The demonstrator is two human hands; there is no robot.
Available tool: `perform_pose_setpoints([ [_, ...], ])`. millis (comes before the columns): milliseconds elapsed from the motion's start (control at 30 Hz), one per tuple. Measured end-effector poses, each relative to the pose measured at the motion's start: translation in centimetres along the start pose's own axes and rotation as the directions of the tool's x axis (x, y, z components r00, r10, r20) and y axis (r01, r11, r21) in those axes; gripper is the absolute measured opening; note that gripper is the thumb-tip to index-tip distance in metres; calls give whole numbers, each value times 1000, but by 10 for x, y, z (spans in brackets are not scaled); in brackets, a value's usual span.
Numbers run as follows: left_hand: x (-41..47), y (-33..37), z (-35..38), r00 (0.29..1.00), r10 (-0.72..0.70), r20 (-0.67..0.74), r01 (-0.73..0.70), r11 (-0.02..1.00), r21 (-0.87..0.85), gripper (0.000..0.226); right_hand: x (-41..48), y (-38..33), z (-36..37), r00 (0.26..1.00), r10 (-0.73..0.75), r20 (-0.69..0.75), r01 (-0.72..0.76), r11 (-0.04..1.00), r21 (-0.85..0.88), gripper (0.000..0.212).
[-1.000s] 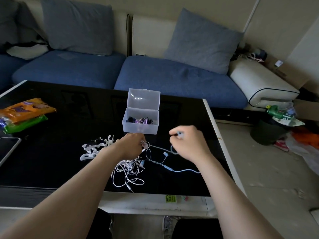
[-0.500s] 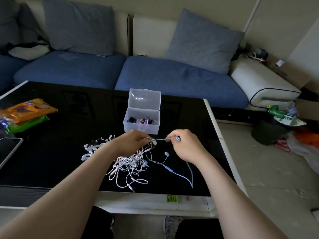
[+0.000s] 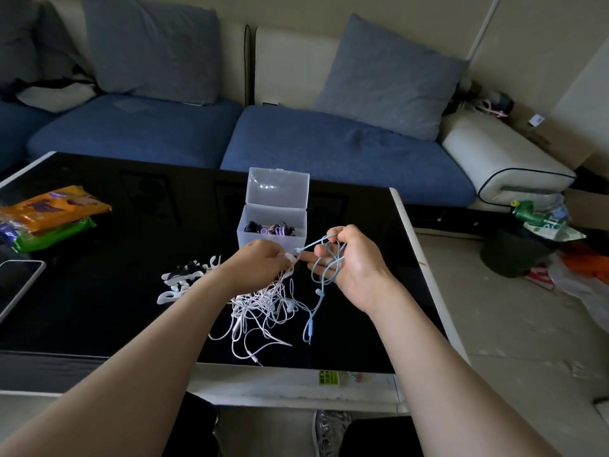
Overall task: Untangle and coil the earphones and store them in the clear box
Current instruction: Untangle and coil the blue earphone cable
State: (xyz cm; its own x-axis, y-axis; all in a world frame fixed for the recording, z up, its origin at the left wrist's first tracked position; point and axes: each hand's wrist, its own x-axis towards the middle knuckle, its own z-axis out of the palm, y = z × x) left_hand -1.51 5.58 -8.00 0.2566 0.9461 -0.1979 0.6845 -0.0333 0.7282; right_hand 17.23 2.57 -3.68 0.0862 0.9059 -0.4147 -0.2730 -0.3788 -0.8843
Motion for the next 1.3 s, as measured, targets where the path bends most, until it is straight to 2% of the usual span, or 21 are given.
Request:
perform_pose_setpoints([
  [67, 0, 3, 0, 999, 48, -14, -49, 995, -83, 20, -2, -2, 2, 999, 41, 8, -41, 995, 91, 25],
  [167, -2, 7, -2, 995, 94, -36, -99, 979, -178, 42, -1, -3, 4, 998, 56, -28, -54, 996, 73, 23],
  [233, -4, 8, -4, 994, 96, -51, -103, 985, -139, 47, -1, -5, 5, 996, -3, -93, 10, 997, 78, 28],
  [333, -8, 9, -5, 996, 56, -74, -60, 997, -49, 41, -6, -12, 2, 978, -100, -182, 143, 959, 245, 30],
  [433, -9, 4, -6, 991, 64, -118, -59, 997, 48, 34, -7, -18, -5, 965, -72, -252, 163, 919, 360, 25],
  [500, -7, -1, -5, 987, 47, -157, -30, 994, 106, 30, -4, -17, -14, 937, -61, -345, 142, 966, 214, 18],
  [533, -6, -2, -5, 985, 37, -170, -15, 992, 127, 29, -3, -15, -18, 924, -109, -368, 140, 988, 59, 16],
  [567, -6, -3, -6, 985, 33, -171, -7, 989, 147, 27, -1, -12, -23, 911, -197, -362, 142, 975, -174, 18],
  [600, -7, -5, -6, 984, 48, -172, -17, 985, 174, 26, 0, -9, -29, 903, -295, -314, 136, 886, -443, 22],
  [633, -7, -6, -7, 984, 70, -162, -36, 978, 207, 25, 2, -4, -34, 904, -361, -230, 118, 725, -678, 22],
  [667, -6, -7, -8, 984, 96, -150, -57, 968, 246, 23, 3, 0, -38, 921, -366, -137, 94, 547, -832, 16],
  [700, -6, -8, -9, 985, 110, -134, -70, 959, 274, 22, 5, 4, -42, 949, -309, -66, 68, 404, -912, 12],
  [733, -7, -9, -10, 986, 119, -121, -79, 954, 288, 23, 9, 8, -45, 975, -222, -29, 44, 317, -948, 18],
  [833, -5, -13, -11, 987, 113, -111, -75, 950, 302, 34, 21, 20, -51, 999, 29, 19, 13, 213, -977, 50],
  [900, -3, -15, -9, 987, 116, -112, -75, 947, 312, 38, 28, 28, -52, 992, 117, 45, 28, 143, -989, 65],
  [1000, -1, -17, -7, 985, 124, -116, -84, 950, 300, 41, 35, 36, -51, 993, 115, 24, 24, -6, -1000, 75],
  [1100, 1, -21, -7, 982, 149, -115, -105, 943, 317, 37, 34, 34, -41, 999, -26, 23, 19, -149, -989, 59],
  [1133, 1, -23, -7, 981, 158, -114, -113, 938, 328, 36, 35, 34, -36, 995, -88, 53, 40, -142, -989, 47],
  [1200, 1, -25, -8, 979, 171, -114, -123, 932, 340, 39, 35, 37, -27, 981, -140, 135, 136, -7, -991, 26],
  [1267, 1, -25, -9, 977, 174, -123, -121, 929, 349, 41, 32, 43, -16, 967, -50, 250, 254, 134, -958, 28],
  [1300, 2, -25, -9, 977, 171, -128, -115, 927, 357, 42, 30, 47, -8, 946, 26, 322, 314, 157, -936, 30],
])
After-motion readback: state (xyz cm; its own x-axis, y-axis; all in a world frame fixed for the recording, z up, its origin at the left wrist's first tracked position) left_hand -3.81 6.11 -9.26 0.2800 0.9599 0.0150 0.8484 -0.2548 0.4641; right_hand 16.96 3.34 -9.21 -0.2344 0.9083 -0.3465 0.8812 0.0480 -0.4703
